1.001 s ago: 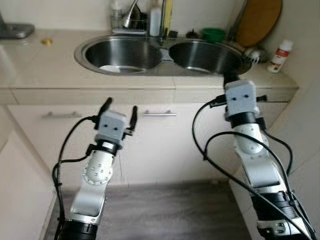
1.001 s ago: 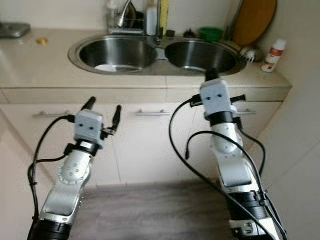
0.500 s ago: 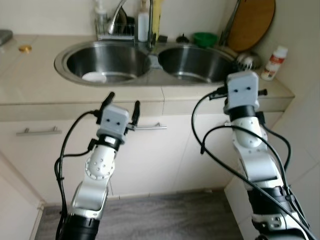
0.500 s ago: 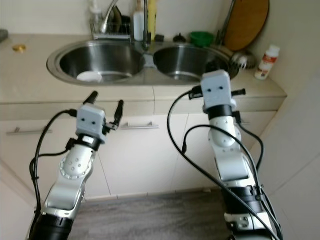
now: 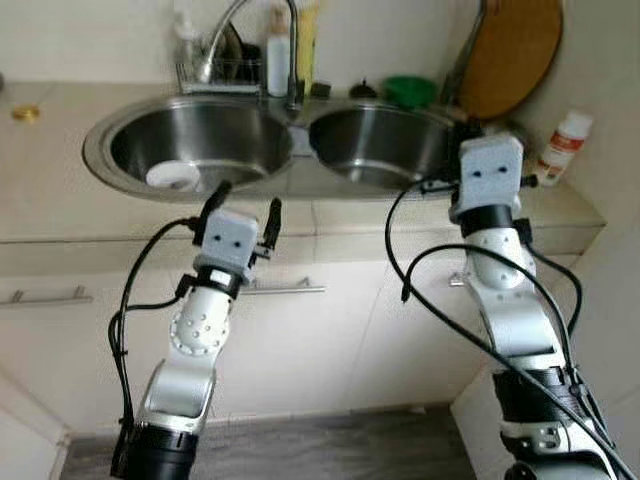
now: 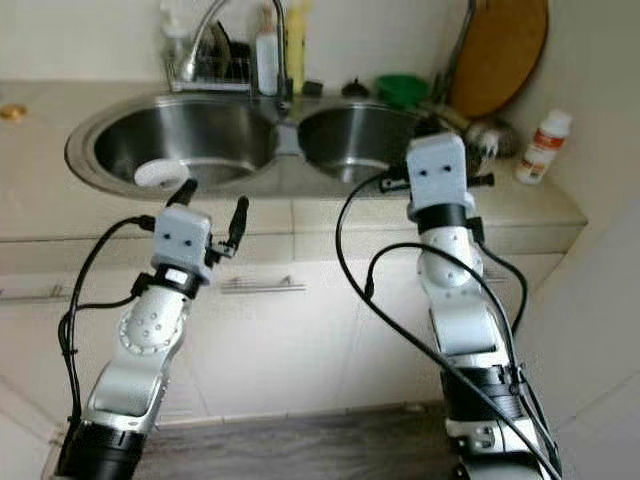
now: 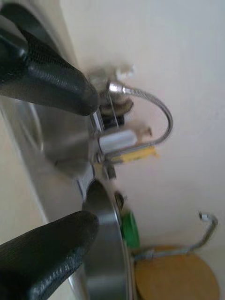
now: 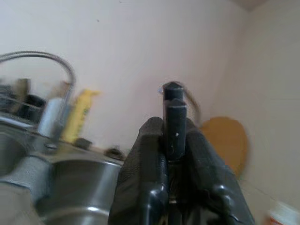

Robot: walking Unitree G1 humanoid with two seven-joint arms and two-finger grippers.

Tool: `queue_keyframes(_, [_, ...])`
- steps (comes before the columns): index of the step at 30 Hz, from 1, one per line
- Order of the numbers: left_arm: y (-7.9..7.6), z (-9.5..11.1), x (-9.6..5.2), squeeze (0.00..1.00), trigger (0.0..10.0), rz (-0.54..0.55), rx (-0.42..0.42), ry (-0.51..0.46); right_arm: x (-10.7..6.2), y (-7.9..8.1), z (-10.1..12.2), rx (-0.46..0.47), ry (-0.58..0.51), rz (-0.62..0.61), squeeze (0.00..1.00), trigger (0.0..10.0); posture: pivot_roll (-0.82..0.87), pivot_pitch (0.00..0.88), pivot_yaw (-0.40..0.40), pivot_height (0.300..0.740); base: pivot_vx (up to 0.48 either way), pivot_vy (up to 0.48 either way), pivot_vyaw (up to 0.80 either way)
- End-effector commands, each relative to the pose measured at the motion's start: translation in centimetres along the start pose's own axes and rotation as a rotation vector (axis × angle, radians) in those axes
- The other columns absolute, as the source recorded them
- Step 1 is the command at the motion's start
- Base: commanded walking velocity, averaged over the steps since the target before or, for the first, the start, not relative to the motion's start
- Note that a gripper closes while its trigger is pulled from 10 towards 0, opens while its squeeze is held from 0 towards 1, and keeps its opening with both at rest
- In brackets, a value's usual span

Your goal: Kitchen organization

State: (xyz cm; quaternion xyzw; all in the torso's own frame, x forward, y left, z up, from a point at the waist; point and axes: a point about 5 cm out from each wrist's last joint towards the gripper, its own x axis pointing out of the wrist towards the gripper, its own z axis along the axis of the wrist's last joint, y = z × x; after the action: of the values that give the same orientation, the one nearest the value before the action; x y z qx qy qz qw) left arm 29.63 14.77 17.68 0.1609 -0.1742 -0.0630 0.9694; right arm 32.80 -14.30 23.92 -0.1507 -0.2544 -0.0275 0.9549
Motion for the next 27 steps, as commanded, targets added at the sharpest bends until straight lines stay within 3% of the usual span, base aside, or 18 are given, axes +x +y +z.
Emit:
queue_keyframes(1, [0.0, -0.2, 0.1, 0.00, 10.0, 0.002, 0.000, 0.010, 0.4, 0.2, 0.6, 0.006, -0.020, 0.011, 0.00, 10.0, 0.09, 0.000, -0.087, 0.740, 0.334, 0.000, 0.00])
queue_keyframes(13, [-0.2, -0.3, 0.2, 0.00, 10.0, -0.001, -0.002, 0.016, 0.5, 0.1, 0.8, 0.003, -0.027, 0.003, 0.00, 10.0, 0.09, 0.000, -0.085, 0.740, 0.334, 0.000, 0.00])
queue_keyframes(15, [-0.2, -0.3, 0.2, 0.00, 10.0, -0.003, -0.003, 0.015, 1.0, -0.3, 1.8, 0.001, -0.058, -0.006, 0.00, 10.0, 0.09, 0.000, -0.084, 0.740, 0.334, 0.000, 0.00])
queue_keyframes(19, [-0.3, -0.4, 0.2, 0.00, 10.0, 0.002, -0.017, 0.018, 2.0, -0.6, 8.5, -0.244, -0.404, 0.011, 0.00, 10.0, 0.08, 0.000, -0.083, 0.740, 0.322, 0.000, 0.00])
queue_keyframes(22, [-0.5, -0.5, 0.2, 0.00, 10.0, -0.001, -0.018, 0.019, 2.0, -0.5, 9.0, -0.241, -0.425, 0.010, 0.00, 10.0, 0.08, 0.000, -0.084, 0.740, 0.306, 0.000, 0.00])
queue_keyframes(25, [-0.6, -0.5, 0.2, 0.00, 10.0, -0.004, -0.019, 0.018, 1.7, 0.1, 10.9, -0.355, -0.558, 0.030, 0.00, 10.0, 0.08, 0.000, -0.085, 0.740, 0.100, 0.000, 0.00])
queue_keyframes(27, [-0.6, -0.5, 0.2, 0.00, 10.0, -0.004, -0.022, 0.020, 1.4, 0.9, 11.4, -0.371, -0.601, 0.061, 0.00, 10.0, 0.08, 0.000, -0.084, 0.740, 0.000, 0.000, 0.00])
